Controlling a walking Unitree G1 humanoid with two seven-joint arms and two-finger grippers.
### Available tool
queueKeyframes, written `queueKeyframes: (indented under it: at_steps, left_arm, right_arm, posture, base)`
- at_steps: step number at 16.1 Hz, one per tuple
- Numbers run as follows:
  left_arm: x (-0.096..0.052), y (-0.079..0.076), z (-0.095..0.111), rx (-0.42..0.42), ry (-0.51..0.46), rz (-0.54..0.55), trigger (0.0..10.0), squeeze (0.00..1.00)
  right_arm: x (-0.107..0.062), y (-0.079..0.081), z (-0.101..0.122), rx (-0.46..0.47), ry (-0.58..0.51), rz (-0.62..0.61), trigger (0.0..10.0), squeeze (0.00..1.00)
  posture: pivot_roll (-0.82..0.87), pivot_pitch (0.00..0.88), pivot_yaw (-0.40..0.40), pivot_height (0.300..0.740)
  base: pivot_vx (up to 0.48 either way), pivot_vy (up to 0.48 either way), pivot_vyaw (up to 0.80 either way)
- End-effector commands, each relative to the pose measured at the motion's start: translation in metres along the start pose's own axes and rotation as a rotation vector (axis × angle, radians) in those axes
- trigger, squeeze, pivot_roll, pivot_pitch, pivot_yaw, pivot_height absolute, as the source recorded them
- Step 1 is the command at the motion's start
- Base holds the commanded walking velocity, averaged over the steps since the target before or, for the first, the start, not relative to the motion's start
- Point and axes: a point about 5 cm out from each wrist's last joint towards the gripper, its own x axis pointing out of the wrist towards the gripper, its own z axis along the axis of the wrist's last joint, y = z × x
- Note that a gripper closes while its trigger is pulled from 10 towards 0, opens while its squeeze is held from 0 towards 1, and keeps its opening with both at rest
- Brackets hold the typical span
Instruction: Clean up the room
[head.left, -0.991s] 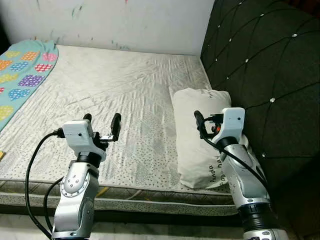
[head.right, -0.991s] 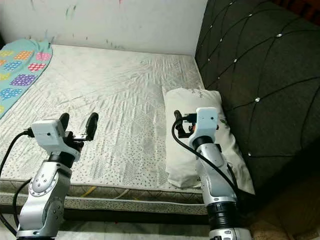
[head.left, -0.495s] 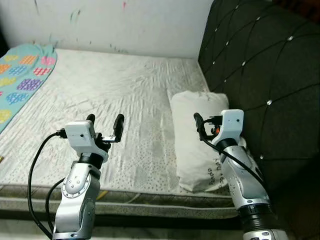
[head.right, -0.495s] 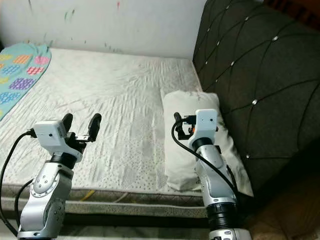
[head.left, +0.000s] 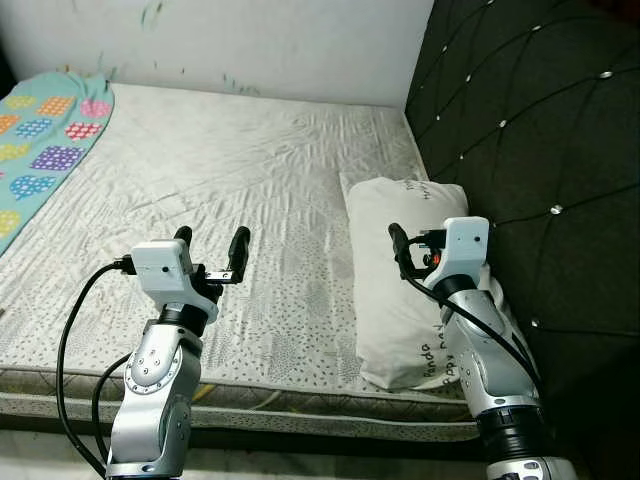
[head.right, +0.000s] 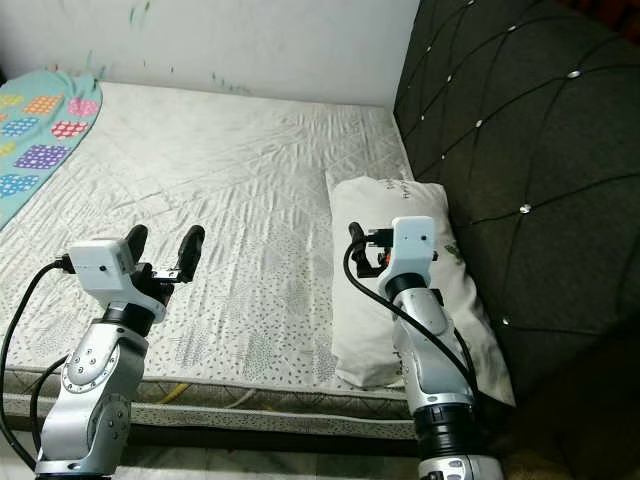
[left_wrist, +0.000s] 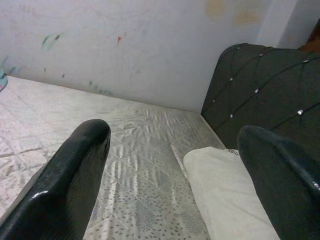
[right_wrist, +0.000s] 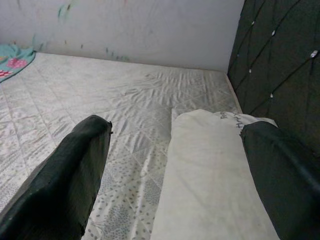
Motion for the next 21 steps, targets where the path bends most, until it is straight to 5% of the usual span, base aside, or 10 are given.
queueKeyframes:
  at_steps: [1, 21]
  left_arm:
    - [-0.0002, -0.0012, 0.0019, 0.004, -0.001, -0.014, 10.0, 0.0]
    - [0.0014, -0.0015, 0.0021, 0.008, -0.003, -0.023, 10.0, 0.0]
  right_arm:
    - [0.0022, -0.0003, 0.0025, -0.006, -0.008, 0.001, 10.0, 0.0]
    - [0.0033, -0.0026, 0.0001, -0.021, -0.008, -0.013, 10.0, 0.0]
  posture:
    - [-0.02, 0.0, -0.063, 0.74]
    - [-0.02, 0.0, -0.059, 0.74]
  base:
    - [0.285, 0.0, 0.0]
    - [0.329, 0.0, 0.0]
